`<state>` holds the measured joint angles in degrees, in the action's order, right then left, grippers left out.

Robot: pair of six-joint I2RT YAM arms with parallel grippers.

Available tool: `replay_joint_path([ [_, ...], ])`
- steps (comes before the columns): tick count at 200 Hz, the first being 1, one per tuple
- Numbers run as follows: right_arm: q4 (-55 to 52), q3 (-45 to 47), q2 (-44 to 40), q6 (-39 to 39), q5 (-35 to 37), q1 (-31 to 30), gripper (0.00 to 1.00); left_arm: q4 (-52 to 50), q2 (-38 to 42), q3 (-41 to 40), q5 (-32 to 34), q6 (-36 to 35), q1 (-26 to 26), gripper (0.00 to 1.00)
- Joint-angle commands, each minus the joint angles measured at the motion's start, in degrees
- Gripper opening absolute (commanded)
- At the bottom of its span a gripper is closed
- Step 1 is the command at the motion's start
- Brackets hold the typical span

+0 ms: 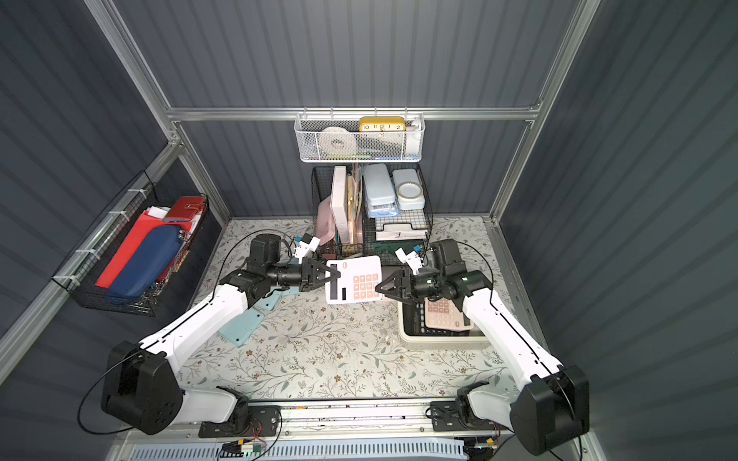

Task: Put the calculator in the storage box
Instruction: Pick up the calculator at the center of the board, then move the storage box to the center of the board.

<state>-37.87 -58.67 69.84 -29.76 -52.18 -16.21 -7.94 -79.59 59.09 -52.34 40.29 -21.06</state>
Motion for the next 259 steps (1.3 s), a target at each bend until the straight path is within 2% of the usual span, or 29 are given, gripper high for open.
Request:
replay_joint_path([
  [1,-7.87,-0.13,-2.23,5.0,10.13,1.09,0.67,-4.36,2.19,1.44,2.28,-3.6,2.5,0.0],
  [30,-9.99,1.46,-2.18,7.2,16.45,1.27,0.73,-7.36,3.34,1.45,6.1,-5.38,3.66,0.0],
  [77,-11.15,3.21,0.69,8.75,23.84,1.05,0.74,-8.84,5.66,0.2,11.57,-6.43,3.75,0.0],
  [102,-9.72,3.39,2.87,8.41,23.72,-0.31,0.74,-8.84,5.76,-0.42,12.35,-6.76,3.82,0.0],
  [129,-7.67,3.04,5.98,6.97,22.98,-4.71,0.74,-8.97,5.76,-0.33,12.76,-7.07,3.83,0.0],
  [158,-1.36,4.89,6.9,1.1,21.69,-10.4,0.74,-9.75,6.37,0.38,13.7,-7.11,3.92,0.0],
  [188,9.2,7.22,7.06,-8.99,21.22,-16.59,0.73,-10.99,6.9,1.63,14.02,-7.03,4.34,0.0],
  [237,26.28,7.53,10.86,-24.64,26.78,-27.29,0.73,-12.96,6.52,5.11,14.24,-6.85,4.54,0.0],
  [259,28.13,5.34,12.47,-26.63,27.93,-29.32,0.73,-13.89,6.21,6.52,14.41,-6.81,4.54,0.0],
])
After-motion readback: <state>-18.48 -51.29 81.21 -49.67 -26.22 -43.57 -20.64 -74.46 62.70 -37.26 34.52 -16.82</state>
